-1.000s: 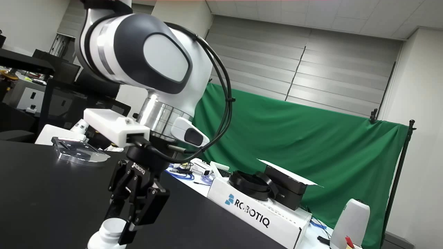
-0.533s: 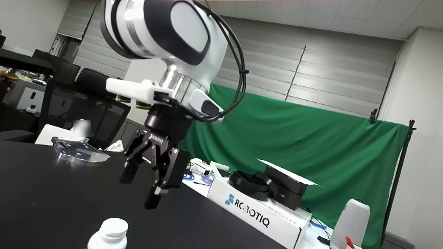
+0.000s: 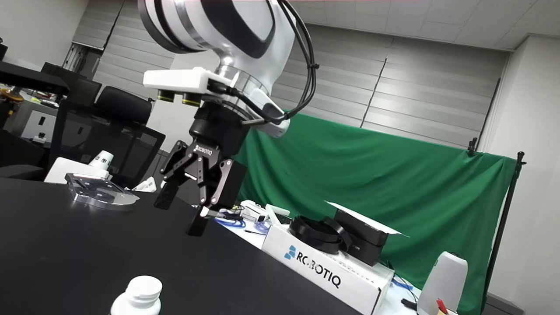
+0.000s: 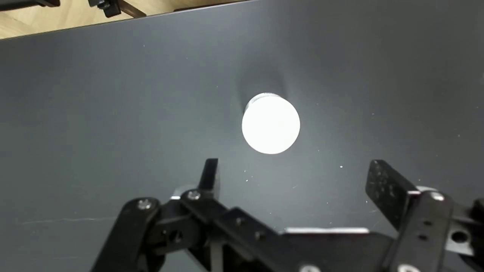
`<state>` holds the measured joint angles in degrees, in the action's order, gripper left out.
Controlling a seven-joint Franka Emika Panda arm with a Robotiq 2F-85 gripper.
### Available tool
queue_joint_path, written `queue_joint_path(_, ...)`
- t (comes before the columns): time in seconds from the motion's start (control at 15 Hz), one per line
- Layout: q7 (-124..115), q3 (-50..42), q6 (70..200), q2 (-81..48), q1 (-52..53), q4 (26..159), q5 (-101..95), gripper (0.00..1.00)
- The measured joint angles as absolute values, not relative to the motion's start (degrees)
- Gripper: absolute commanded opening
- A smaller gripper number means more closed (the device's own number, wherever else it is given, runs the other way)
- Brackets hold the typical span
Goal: Move the bottle
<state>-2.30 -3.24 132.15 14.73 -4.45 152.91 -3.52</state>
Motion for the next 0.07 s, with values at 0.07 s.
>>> queue_joint_path(0.07, -2.3, -3.2, 132.1, 14.7, -4.4, 152.9, -3.5, 1.0)
